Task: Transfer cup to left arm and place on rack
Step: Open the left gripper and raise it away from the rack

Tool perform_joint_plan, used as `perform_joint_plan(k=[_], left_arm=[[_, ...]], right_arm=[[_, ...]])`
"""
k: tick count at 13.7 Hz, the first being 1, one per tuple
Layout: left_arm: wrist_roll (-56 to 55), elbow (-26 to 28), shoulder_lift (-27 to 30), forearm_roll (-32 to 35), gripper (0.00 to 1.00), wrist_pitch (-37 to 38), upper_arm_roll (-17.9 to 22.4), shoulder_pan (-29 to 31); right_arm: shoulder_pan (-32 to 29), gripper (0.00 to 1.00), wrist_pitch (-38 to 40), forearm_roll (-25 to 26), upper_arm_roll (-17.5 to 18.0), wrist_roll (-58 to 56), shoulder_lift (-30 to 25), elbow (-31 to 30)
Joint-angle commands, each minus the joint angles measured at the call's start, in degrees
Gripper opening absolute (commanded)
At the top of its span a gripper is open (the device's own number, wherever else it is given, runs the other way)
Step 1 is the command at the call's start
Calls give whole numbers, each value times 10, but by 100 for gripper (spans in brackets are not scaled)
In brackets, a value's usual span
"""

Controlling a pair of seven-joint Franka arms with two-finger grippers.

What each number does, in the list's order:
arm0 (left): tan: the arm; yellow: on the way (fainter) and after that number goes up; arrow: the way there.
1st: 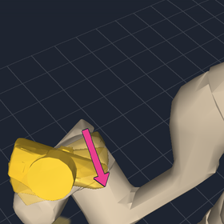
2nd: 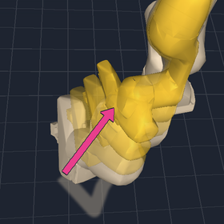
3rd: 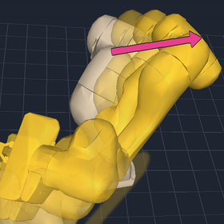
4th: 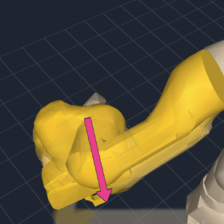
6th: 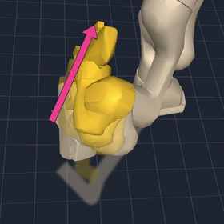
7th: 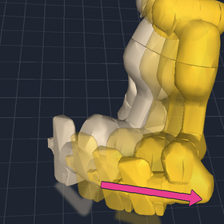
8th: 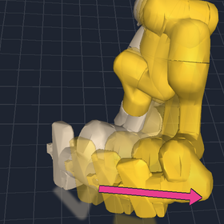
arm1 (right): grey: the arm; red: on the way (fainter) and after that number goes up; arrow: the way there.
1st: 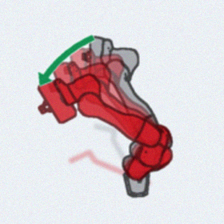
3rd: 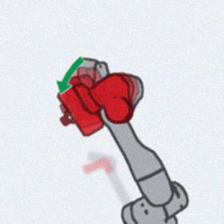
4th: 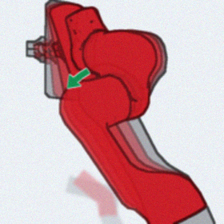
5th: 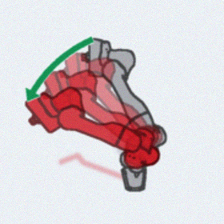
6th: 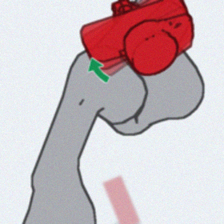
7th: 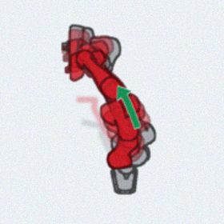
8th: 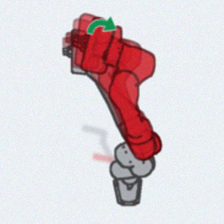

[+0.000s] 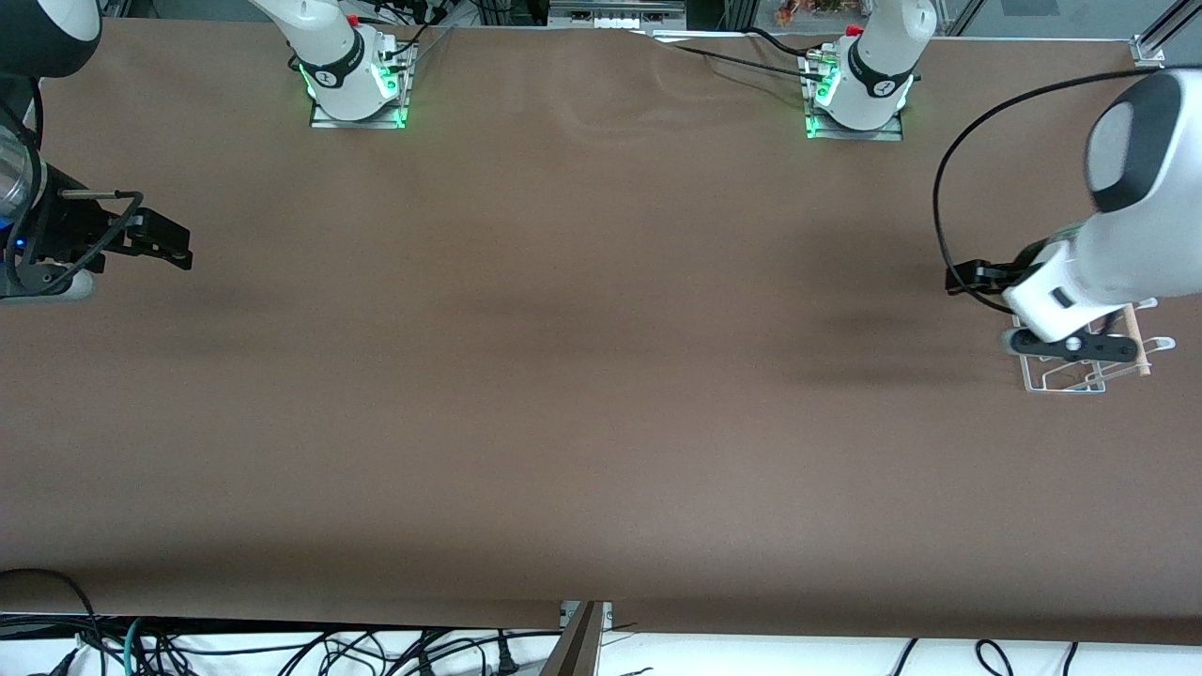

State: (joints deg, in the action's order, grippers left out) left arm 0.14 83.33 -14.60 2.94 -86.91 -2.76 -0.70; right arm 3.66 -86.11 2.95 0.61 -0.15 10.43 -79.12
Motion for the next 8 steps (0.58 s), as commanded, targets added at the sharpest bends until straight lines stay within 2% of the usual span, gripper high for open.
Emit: perform_joint_plan(k=[1,3,6,7,8], left_arm=[[0,-27,6,-34,100,-45,0,12],[-6,60,62,-42,100,-122,1,11],[-17,185,149,-47,100,-153,2,7],[-18,206,168,-41,100,-155,2,4],[-16,206,167,-36,100,-154,2,2]], right_arm=[[-2,100,0,-10,0,-6,-13,-11],[-2,100,0,-10,0,-6,-13,-11],[-2,100,-1,-10,0,-6,-13,-11],[-2,100,-1,-10,0,-6,-13,-11],[-2,100,-1,-10,0,-6,-13,-11]])
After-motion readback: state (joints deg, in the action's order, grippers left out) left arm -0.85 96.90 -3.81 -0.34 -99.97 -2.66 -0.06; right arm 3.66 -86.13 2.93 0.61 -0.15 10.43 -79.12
